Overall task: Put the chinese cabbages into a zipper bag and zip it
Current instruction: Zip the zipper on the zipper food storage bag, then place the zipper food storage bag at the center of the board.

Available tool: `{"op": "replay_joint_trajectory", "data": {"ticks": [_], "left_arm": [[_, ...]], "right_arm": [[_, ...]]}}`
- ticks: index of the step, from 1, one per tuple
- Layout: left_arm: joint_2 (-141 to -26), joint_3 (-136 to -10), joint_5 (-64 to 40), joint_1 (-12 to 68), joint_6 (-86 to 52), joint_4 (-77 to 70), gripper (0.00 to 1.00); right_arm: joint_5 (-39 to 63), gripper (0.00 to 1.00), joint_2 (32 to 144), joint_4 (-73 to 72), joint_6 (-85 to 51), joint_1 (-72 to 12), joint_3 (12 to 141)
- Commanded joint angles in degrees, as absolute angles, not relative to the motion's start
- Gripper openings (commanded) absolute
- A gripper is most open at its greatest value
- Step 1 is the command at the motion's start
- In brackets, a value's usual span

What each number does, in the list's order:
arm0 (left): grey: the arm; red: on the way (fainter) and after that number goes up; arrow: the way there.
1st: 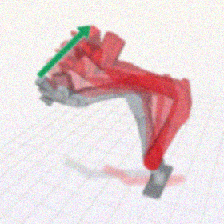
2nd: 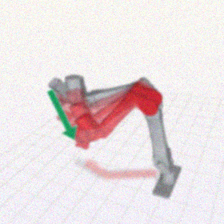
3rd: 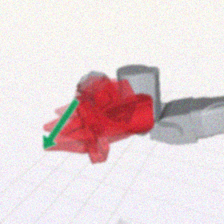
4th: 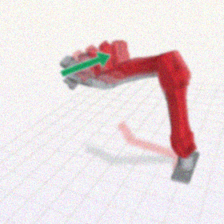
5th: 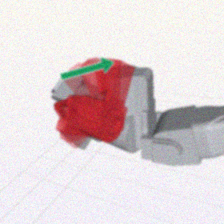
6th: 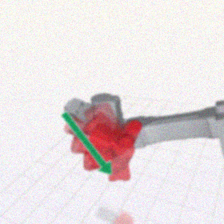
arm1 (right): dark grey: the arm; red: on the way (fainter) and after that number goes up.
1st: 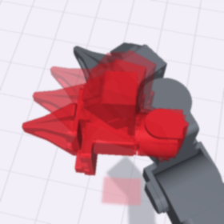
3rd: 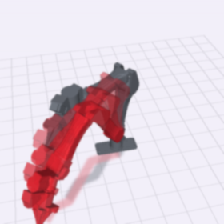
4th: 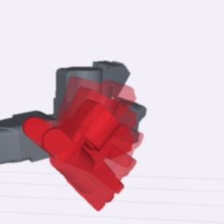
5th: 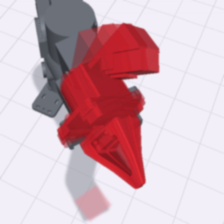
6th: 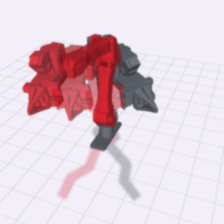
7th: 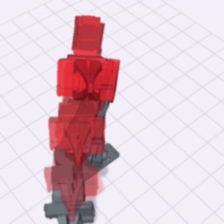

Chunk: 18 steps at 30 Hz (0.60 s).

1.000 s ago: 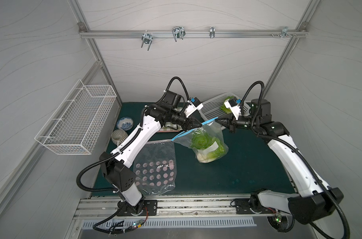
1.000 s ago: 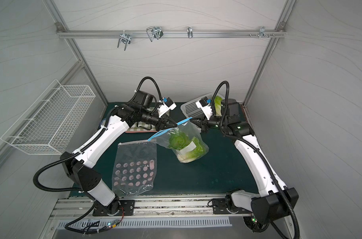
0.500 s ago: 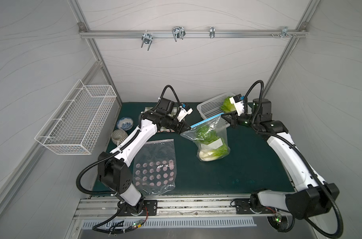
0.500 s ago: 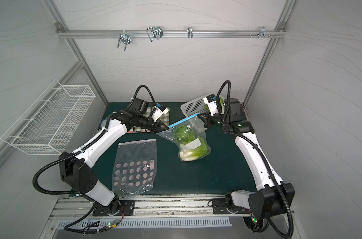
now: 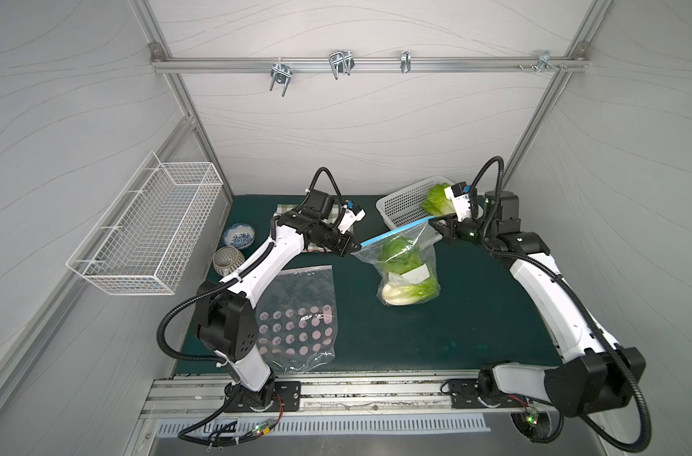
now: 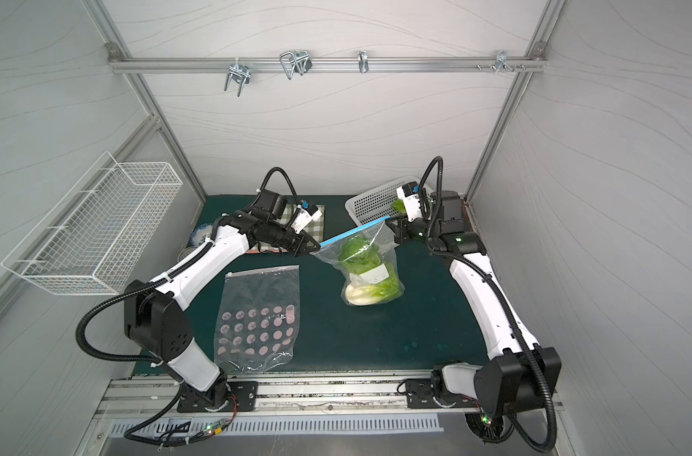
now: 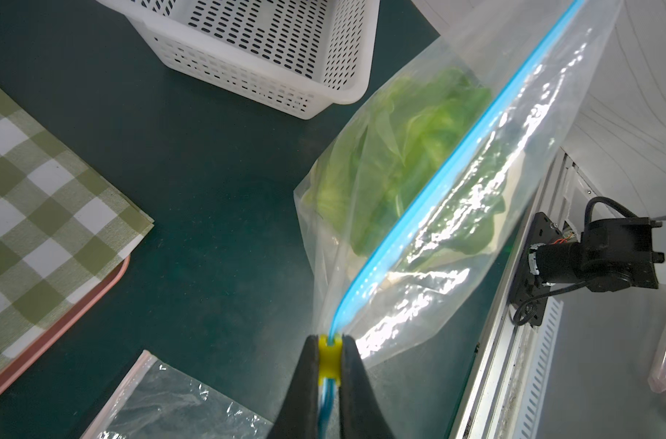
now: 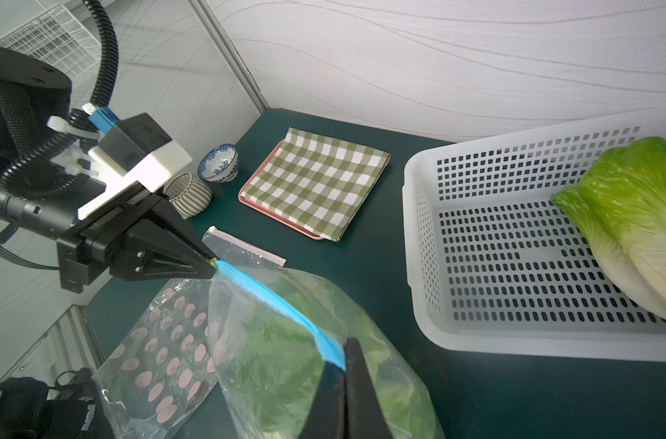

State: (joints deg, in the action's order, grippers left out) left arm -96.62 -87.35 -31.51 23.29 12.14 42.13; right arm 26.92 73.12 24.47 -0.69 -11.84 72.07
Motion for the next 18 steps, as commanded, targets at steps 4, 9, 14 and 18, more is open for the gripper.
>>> {"op": "replay_joint_trajectory", "data": {"ticks": [4,9,14,18], "left_arm": [[-98.38,-90.50,-28.87,22.54,11.42,46.36,0.00],[-98.79,-92.45,-30.12,26.57,9.25,47.51,0.00],[-99.60,-93.95,-30.76,31.60,6.45,48.99,0.00],[-102.77,-98.30,-30.07,36.45,3.70,51.55,0.00]], "right_arm": [[24.22,0.00,71.30,23.27,-0.99,-9.76,72.45],[24.58,0.00,67.93,27.05,-2.12,-10.76,72.84],[20.77,0.00,61.94,35.22,-2.49,-12.23,73.12],[17.04,0.00,60.67,48.06,-7.35,-11.45,78.53]]}}
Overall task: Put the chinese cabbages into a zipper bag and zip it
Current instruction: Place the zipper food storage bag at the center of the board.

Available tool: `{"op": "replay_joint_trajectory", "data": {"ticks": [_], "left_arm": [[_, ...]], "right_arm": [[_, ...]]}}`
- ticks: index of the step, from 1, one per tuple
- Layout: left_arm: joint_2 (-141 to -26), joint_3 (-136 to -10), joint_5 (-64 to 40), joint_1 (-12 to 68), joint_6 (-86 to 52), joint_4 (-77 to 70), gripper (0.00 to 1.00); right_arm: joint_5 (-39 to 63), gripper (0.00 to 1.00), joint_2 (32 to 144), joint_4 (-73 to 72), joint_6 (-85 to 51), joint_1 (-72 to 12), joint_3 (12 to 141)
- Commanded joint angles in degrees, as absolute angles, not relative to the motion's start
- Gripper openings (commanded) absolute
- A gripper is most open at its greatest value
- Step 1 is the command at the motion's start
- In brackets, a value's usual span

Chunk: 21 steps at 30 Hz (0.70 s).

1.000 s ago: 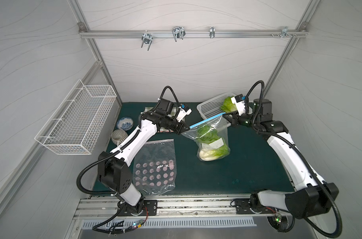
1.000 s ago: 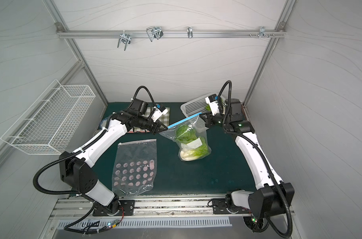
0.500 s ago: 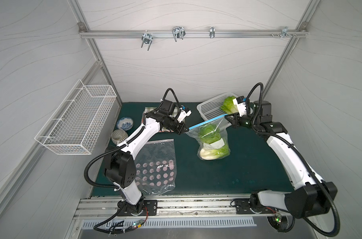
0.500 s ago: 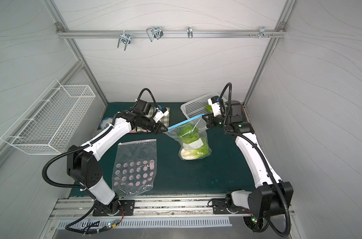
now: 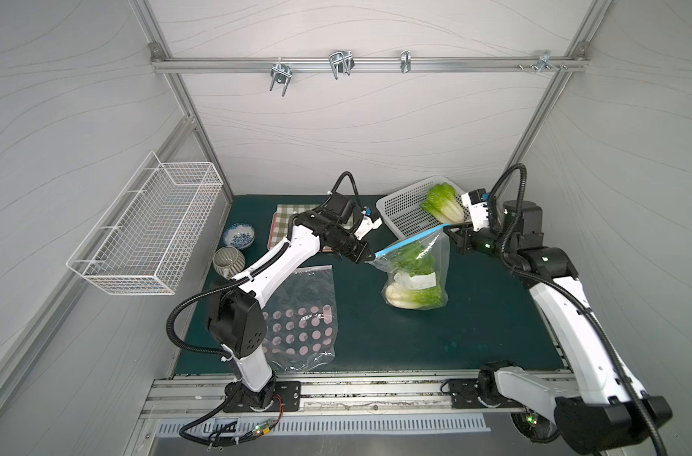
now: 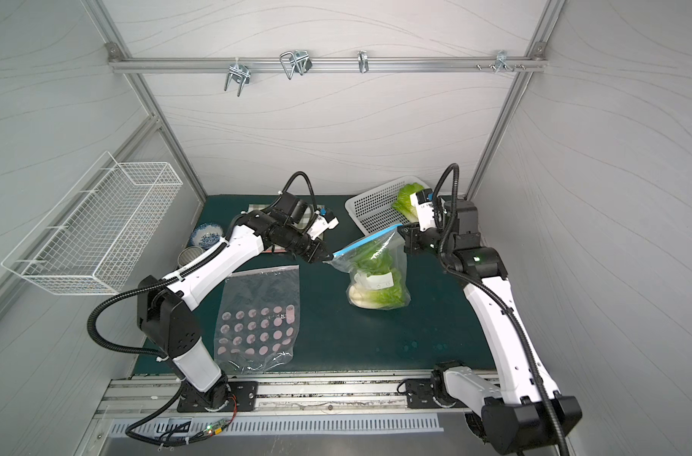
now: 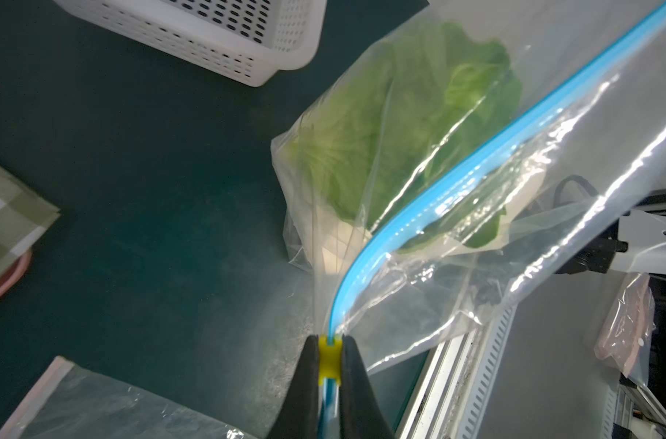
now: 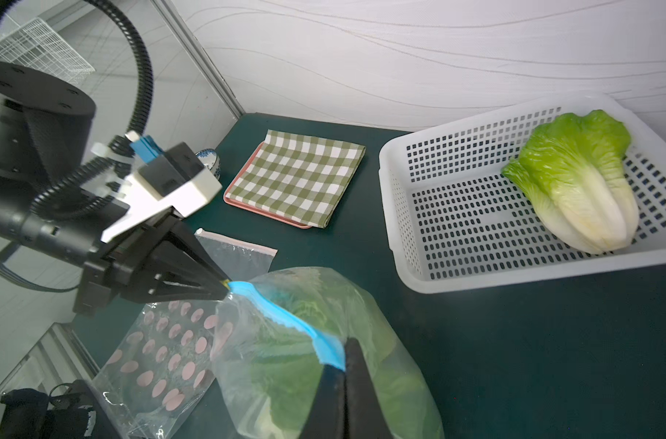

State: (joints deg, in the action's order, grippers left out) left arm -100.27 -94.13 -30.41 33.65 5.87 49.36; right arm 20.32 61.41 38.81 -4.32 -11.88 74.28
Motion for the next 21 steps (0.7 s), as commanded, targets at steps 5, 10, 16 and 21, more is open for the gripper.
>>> {"op": "replay_joint_trajectory", "data": {"ticks": [5,10,16,21], "left_arm": [[-110.51,-107.23,-30.61,38.75,-2.74,52.50,0.00],[-125.48,-123.37,-30.52,39.35,-5.73,60.37,0.00],[-135.30,-136.06,-24.10,39.19,-5.77,64.19,0.00],[-136.36,-136.80,-21.82,39.14,-6.50,61.34,0.03]], "right_arm": [[9.12,0.00,62.75,54.92,-11.73,-9.34,80.39],[8.06,0.00,71.92,53.07,-20.04,0.26,79.88],[10.19,0.34,80.19,51.60,-21.28,-0.06,85.00],[-9.61,0.64,79.12,53.33,-13.11,-10.88,87.53]]}}
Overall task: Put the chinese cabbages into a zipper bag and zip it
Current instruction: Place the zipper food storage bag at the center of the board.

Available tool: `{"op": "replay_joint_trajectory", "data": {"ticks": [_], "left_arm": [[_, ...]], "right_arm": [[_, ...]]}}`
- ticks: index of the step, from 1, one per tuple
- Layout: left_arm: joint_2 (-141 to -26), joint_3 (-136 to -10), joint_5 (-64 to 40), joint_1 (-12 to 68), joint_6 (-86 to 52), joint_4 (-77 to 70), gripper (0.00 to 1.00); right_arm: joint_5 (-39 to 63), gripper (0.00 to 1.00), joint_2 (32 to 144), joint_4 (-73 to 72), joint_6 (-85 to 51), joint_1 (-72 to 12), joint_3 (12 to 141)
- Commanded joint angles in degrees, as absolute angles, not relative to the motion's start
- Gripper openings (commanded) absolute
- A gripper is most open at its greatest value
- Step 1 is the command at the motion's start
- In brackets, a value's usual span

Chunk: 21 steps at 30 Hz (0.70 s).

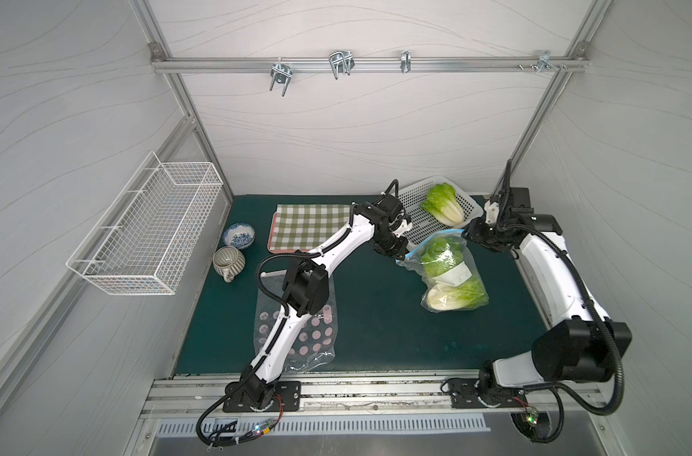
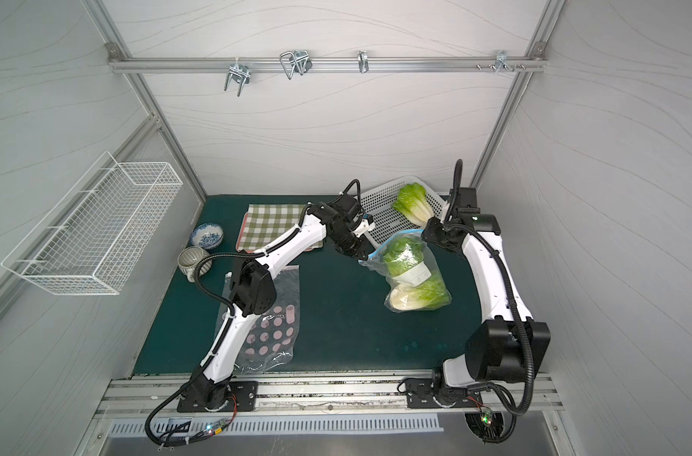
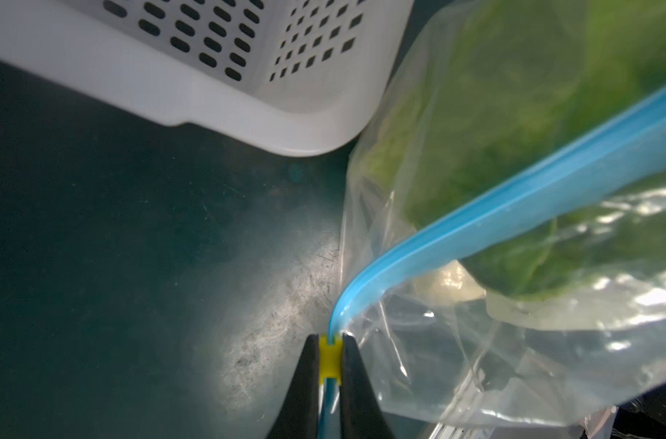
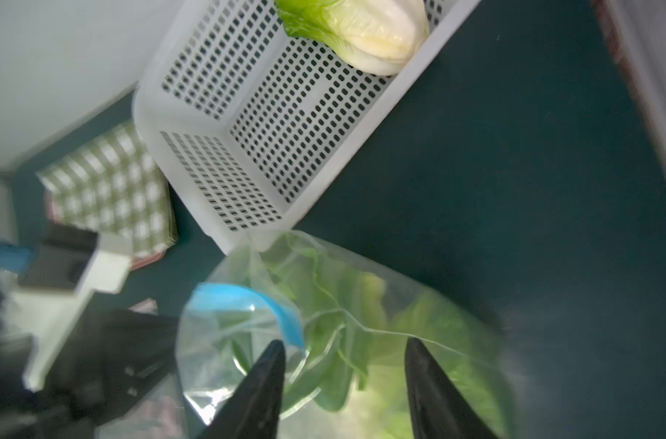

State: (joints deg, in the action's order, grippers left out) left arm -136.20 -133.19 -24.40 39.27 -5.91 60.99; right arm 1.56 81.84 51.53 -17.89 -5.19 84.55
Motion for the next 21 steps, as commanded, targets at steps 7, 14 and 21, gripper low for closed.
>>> {"op": "replay_joint_trajectory", "data": {"ticks": [7,14,21], "left_arm": [[-128.89,-131.67,-19.86,37.20,-6.11,57.54,0.41],[-116.10,-117.30,-21.75,31.48,-7.90,52.69,0.57],[-103.06,-101.68,-18.22,26.53,-9.94,52.40,0.58]], "right_arm": [[-7.12,0.67,81.94,48.32,-16.50,-21.97,76.74],[-3.06,0.65,87.94,41.22,-19.86,-20.13,69.96],[-2.46,0.65,84.62,42.29,-22.08,-14.19,60.60]]}}
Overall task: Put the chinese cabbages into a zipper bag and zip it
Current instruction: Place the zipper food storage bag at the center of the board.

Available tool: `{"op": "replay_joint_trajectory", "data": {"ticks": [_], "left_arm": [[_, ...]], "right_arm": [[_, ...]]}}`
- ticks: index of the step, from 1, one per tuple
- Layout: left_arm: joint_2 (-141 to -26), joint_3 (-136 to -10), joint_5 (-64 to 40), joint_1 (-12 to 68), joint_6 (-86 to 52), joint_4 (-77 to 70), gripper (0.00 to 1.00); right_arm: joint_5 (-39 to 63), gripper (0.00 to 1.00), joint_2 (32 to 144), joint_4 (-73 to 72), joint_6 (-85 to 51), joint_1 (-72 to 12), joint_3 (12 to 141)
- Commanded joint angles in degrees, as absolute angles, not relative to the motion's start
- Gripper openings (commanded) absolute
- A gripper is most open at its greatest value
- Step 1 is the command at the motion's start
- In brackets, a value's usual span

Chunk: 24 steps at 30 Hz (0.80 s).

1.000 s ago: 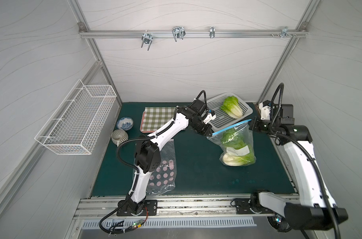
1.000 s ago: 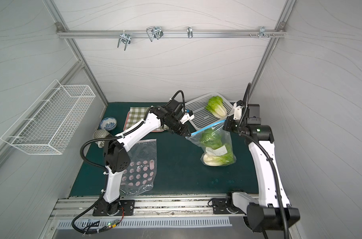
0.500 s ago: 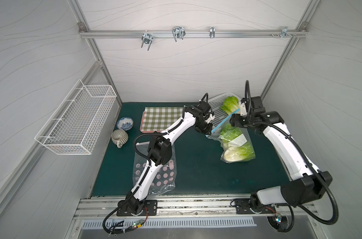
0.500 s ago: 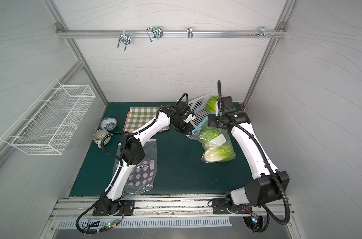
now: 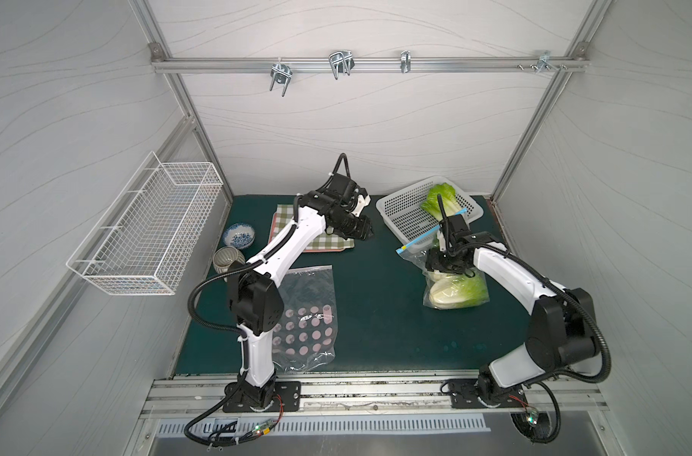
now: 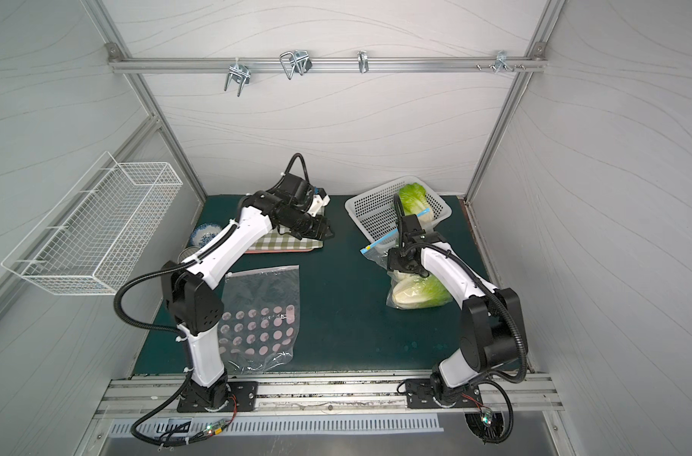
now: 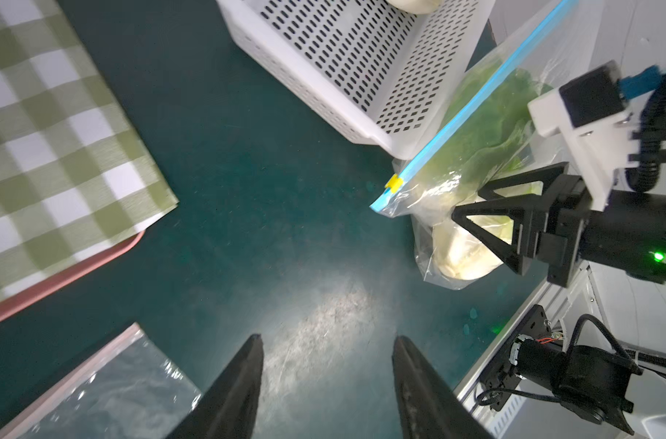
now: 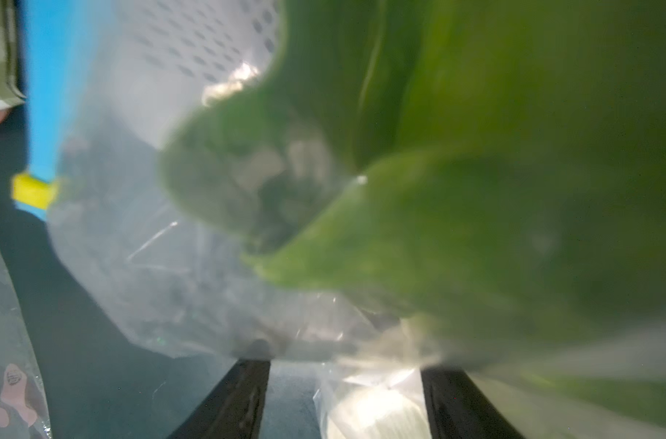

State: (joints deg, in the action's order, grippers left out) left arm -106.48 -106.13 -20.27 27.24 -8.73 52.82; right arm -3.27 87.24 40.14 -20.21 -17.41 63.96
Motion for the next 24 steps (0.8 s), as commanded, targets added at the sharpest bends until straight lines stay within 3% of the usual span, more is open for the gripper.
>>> {"op": "replay_joint_trajectory", "data": {"ticks": [1,9,15,24], "left_arm": [[-101.30,-99.18,-17.50,25.93,-10.18,51.92,0.58],[-88.17,-82.67,-13.28,22.88,-12.60,49.41,0.57],[-82.81,-75.84,-7.71,22.60,-14.27,53.61,0.57],[-77.78,-63.85,-8.29,22.63,-21.95,47.93,0.57]], "right_arm": [[-2.50,0.65,83.66,43.07,-21.53,-13.16,59.79],[-10.12,0.65,78.38,49.64,-18.00,-10.57,62.98],[-8.05,0.66,77.11,49.58,-20.56,-18.27,66.42],[-1.51,0.65,79.65,37.62,-29.87,-13.43,52.53]]}}
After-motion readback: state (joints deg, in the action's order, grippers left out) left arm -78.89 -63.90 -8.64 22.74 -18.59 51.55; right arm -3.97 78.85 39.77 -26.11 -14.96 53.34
